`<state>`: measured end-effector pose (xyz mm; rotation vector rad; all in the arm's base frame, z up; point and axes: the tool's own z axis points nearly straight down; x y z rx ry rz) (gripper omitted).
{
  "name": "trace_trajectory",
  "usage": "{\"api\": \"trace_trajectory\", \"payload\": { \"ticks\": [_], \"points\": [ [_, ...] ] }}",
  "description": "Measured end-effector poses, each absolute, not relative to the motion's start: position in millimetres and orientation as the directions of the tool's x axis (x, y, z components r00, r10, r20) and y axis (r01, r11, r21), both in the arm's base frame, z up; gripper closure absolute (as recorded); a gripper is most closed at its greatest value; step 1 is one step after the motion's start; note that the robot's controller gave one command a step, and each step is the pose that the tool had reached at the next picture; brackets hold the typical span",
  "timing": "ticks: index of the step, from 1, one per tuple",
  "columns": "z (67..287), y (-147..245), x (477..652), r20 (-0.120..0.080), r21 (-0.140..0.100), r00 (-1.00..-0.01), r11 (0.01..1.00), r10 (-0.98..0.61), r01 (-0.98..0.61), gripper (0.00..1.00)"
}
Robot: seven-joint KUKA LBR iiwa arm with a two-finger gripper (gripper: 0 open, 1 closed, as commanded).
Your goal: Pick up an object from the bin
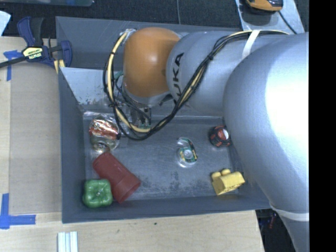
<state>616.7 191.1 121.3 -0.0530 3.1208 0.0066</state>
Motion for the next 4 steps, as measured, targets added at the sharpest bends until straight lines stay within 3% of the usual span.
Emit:
{"api": "trace_trajectory", "payload": {
  "ticks": [1,2,3,4],
  "points": [
    [99.5,202.4,602.4,-0.002,0.001,-0.993,0.993,-0.119,-0.119,0.00],
    [74.1,212.0,617.5,-0.020,0.001,-0.983,0.983,-0.185,-0.185,0.00],
    [79.0,222.4,623.4,-0.031,-0.005,-0.968,0.968,-0.250,-0.250,1.00],
    [79.3,222.3,623.5,-0.031,-0.005,-0.968,0.968,-0.249,-0.249,1.00]
  ]
}}
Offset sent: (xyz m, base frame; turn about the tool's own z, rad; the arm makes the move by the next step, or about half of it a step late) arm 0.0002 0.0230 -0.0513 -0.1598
